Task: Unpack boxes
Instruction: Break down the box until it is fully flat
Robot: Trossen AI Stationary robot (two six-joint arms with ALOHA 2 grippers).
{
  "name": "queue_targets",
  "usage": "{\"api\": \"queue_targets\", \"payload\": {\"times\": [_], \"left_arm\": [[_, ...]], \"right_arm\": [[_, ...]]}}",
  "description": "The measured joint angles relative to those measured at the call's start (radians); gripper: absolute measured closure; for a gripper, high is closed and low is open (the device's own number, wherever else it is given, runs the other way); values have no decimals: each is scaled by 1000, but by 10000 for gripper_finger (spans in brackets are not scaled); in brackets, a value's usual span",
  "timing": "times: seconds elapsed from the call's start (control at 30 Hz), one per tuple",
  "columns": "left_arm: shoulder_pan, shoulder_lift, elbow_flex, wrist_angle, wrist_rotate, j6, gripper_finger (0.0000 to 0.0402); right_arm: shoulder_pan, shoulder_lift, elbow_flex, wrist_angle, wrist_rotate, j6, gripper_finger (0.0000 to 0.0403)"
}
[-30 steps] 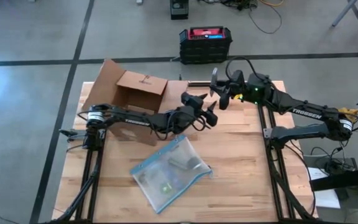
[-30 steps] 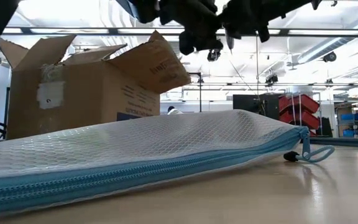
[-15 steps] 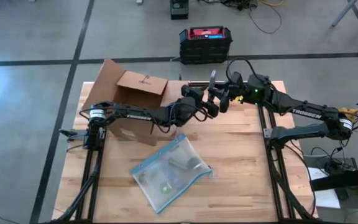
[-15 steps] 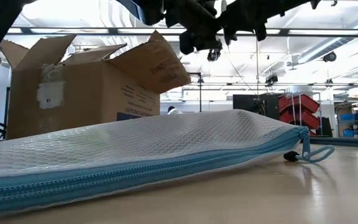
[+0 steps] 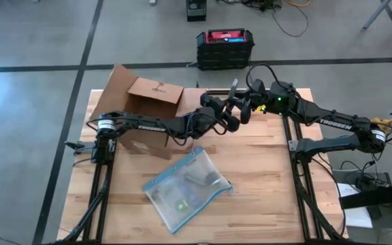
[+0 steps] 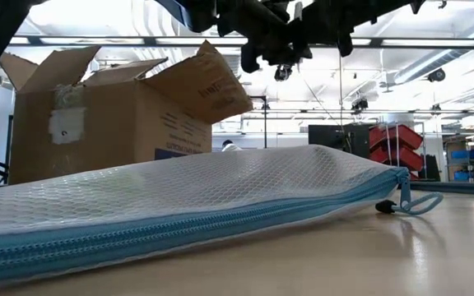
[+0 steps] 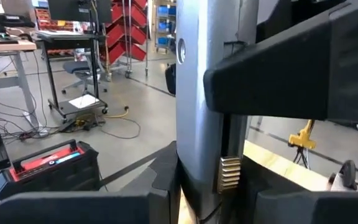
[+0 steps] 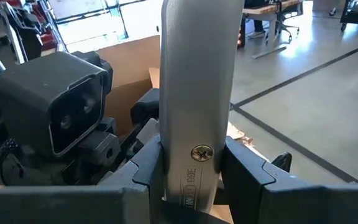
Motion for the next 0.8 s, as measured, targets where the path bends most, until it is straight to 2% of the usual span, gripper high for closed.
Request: {"api": "queue_targets", "payload": {"times": [0.1,0.27,0.4,0.6,0.7,0.8], "left_arm": [[-1,-24,-1,-40,10,2,336],[-6,-82,-3,-147,114,-13,361],[-23,-118,-3,-171,186,-16,361],[-26,-146,-3,-188,418,-17,361],[-31,-147,-3,-198,432,-19,361],[-37,-154,-3,-215,432,-25,361]], "right_arm": [[0,-1,3,-3,-11,-11,294],[0,-24,3,-47,-115,-90,215],[2,-37,6,-39,-220,-161,188],[2,-31,6,3,-373,-181,201],[5,-28,6,31,-449,-171,218],[5,-31,5,32,-467,-168,239]]}}
